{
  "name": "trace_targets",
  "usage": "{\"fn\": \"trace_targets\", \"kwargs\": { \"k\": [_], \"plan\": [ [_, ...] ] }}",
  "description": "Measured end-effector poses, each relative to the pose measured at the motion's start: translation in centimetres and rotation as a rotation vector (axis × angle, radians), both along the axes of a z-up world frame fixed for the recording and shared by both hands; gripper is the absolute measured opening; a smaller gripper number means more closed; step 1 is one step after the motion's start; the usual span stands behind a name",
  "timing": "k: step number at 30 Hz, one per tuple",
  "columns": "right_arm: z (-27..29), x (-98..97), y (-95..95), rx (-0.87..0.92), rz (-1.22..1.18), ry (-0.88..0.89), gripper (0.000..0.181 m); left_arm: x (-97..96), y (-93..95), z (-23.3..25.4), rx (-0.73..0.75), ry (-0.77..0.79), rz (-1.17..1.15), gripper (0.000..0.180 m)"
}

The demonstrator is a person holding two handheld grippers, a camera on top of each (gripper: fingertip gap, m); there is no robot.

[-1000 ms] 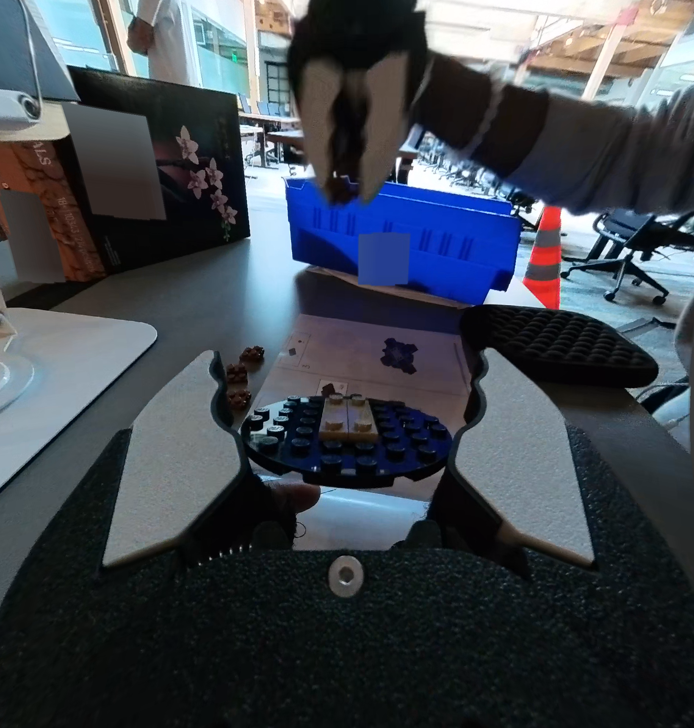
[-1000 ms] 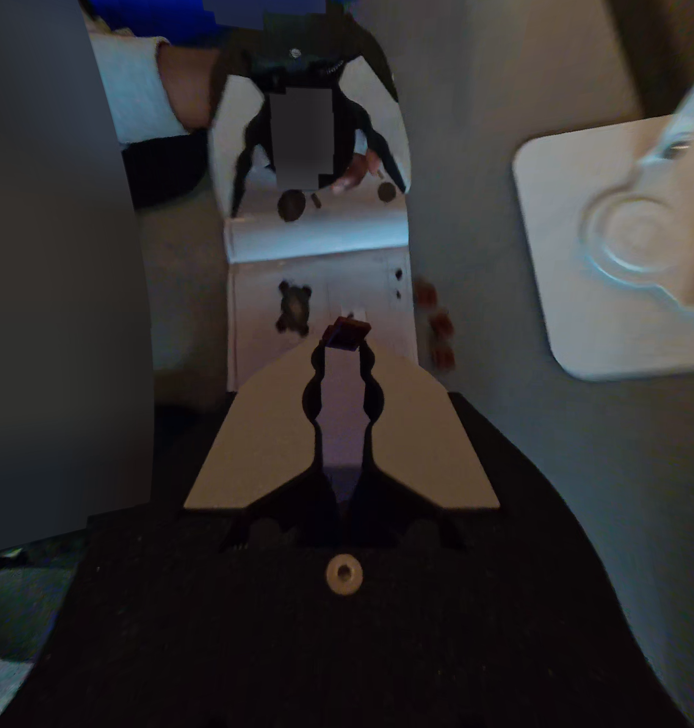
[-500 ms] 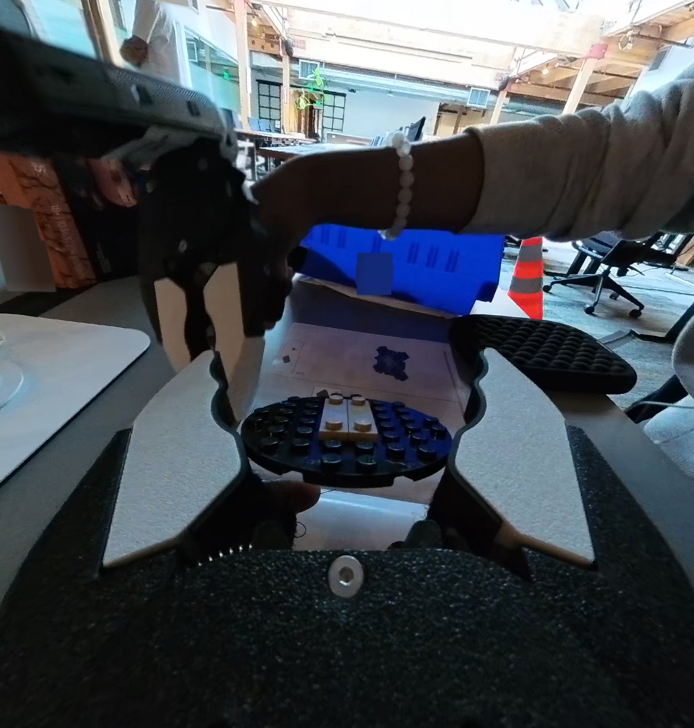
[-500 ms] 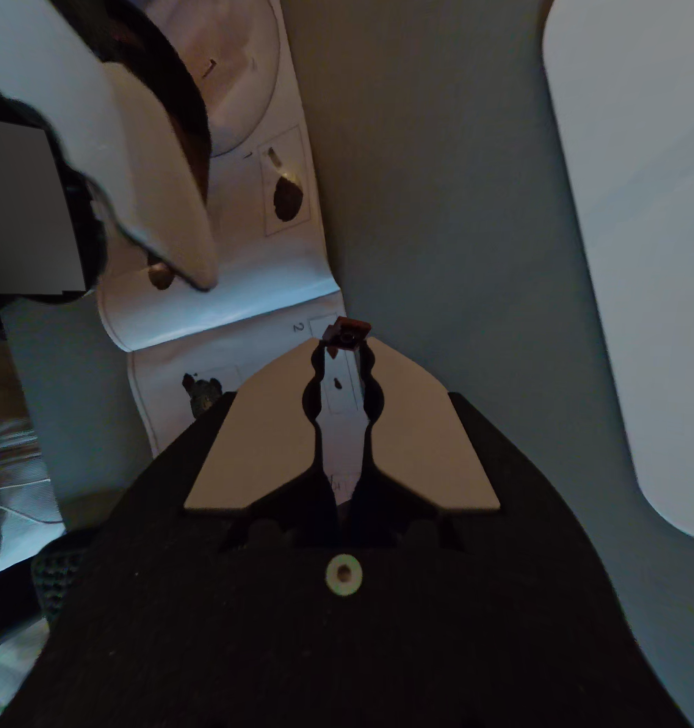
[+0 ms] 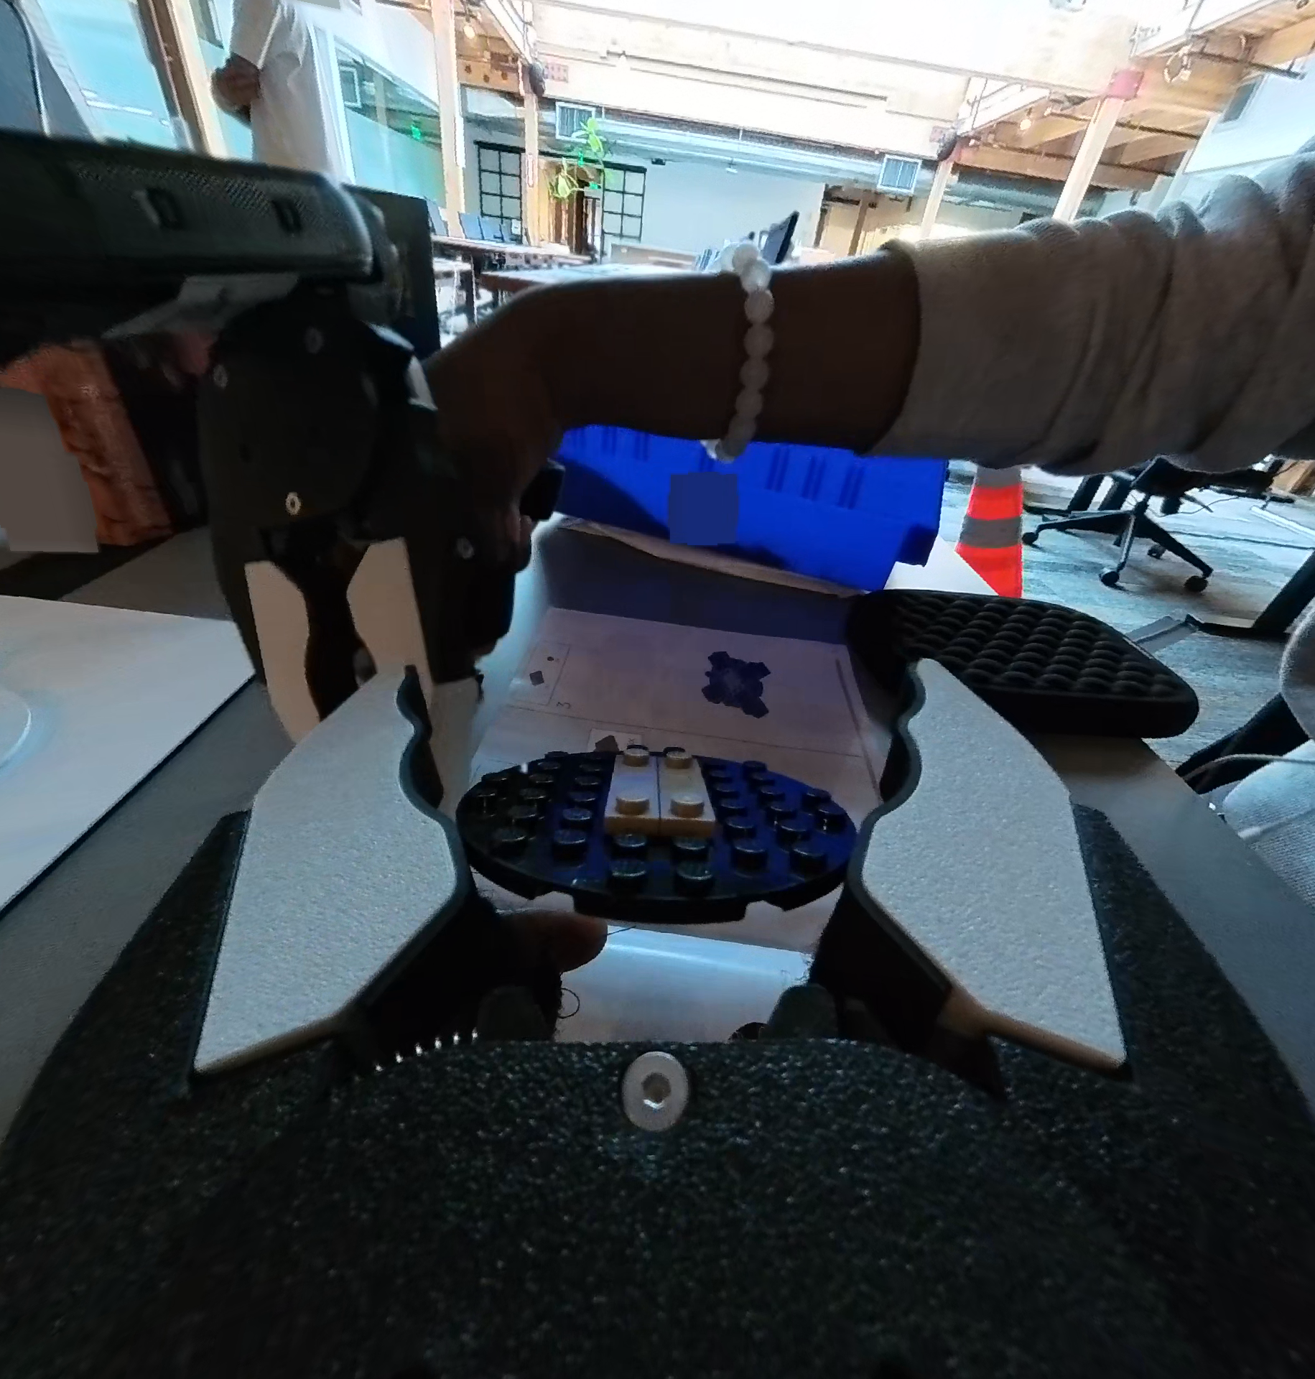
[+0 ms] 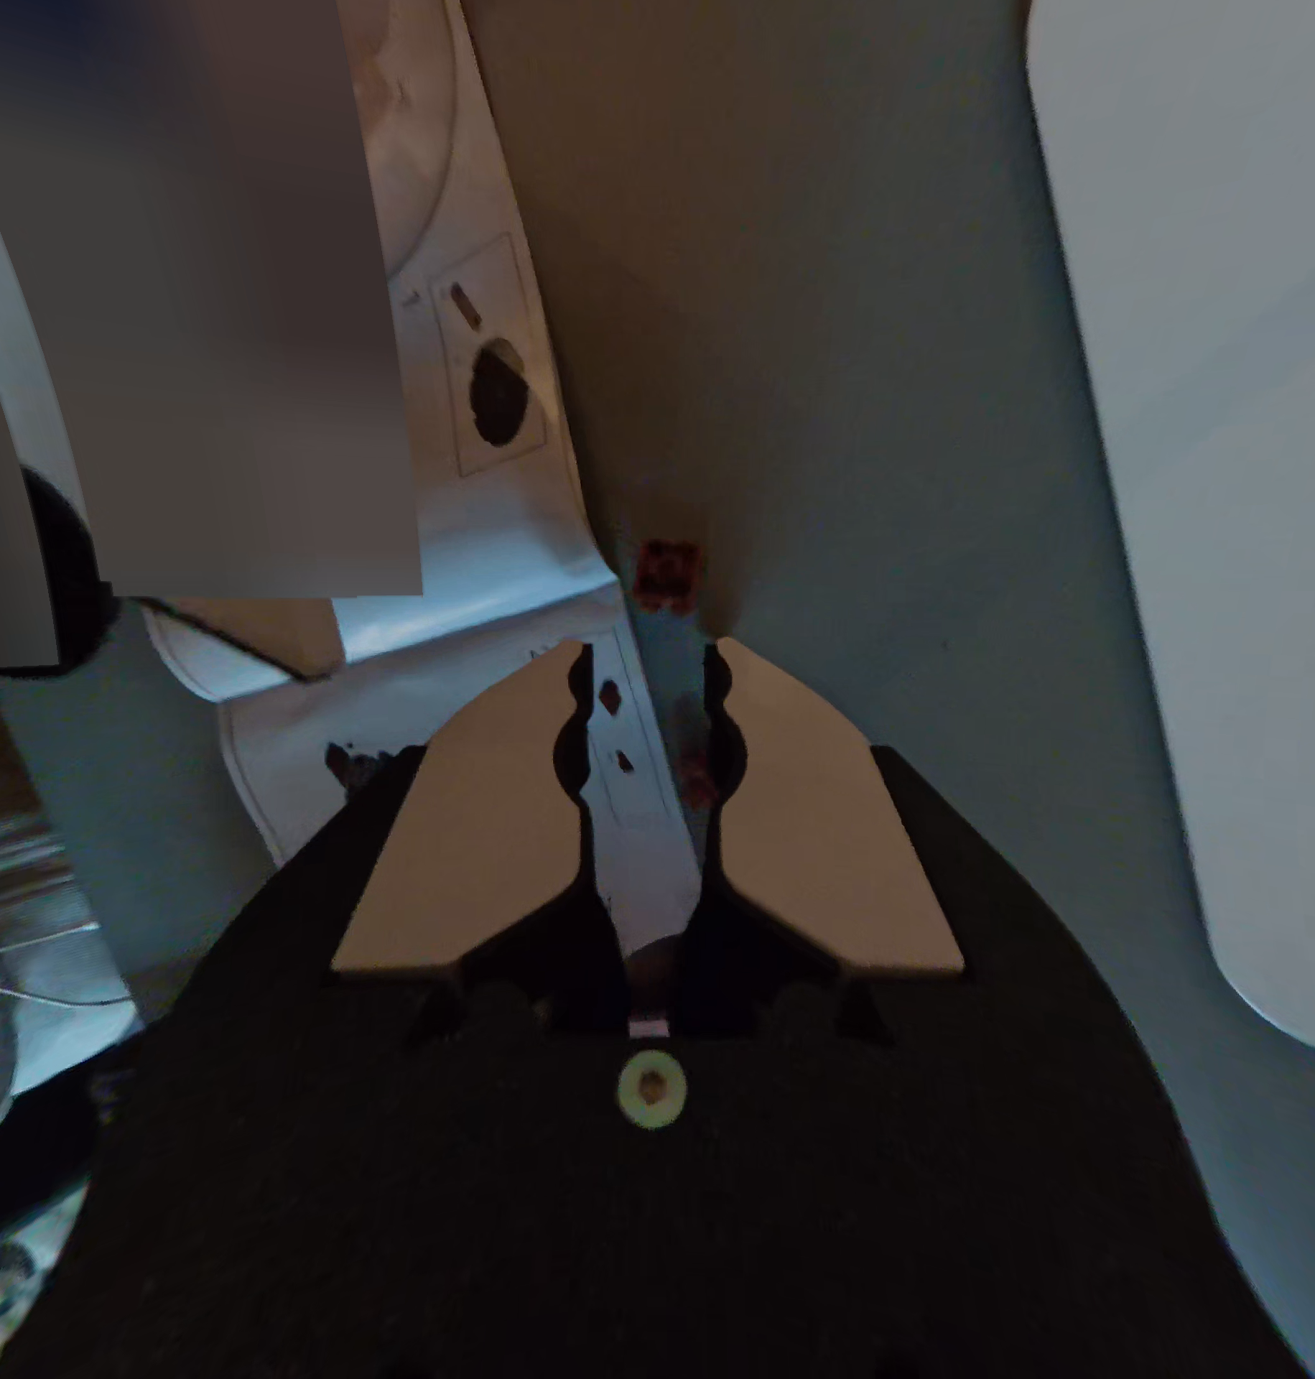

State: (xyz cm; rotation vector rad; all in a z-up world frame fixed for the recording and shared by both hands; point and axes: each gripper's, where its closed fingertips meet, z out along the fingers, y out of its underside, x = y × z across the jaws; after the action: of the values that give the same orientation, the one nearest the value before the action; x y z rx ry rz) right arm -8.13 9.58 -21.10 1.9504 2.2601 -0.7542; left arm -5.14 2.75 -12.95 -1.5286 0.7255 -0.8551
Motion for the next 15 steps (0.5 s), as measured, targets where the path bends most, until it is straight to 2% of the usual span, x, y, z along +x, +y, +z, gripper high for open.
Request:
{"fn": "trace_targets", "kwargs": {
  "k": [3, 7, 10, 12, 15],
  "plan": [
    [0.3, 0.5, 1.0, 0.061, -0.012, 0.003, 0.027, 0.0, 0.1, 0.0, -0.002, -0.005, -0.001, 0.116],
    [0.9, 0.4, 2.7, 0.223, 0.006, 0.056, 0.018, -0.1, 0.0, 0.1, 0.000, -0.010, 0.001, 0.116],
    [1.6, -0.6, 0.9, 0.348, 0.212, 0.195, 0.016, -0.2, 0.0, 0.3, 0.003, -0.020, 0.002, 0.116],
    [1.1, -0.7, -0.7, 0.377, 0.336, 0.221, 0.015, -0.2, 0.1, 0.3, 0.003, -0.024, 0.005, 0.116],
    [0.9, -1.9, -1.1, 0.470, 0.440, 0.322, 0.016, -0.1, -0.2, 0.3, 0.004, -0.020, 0.006, 0.116]
  ]
}}
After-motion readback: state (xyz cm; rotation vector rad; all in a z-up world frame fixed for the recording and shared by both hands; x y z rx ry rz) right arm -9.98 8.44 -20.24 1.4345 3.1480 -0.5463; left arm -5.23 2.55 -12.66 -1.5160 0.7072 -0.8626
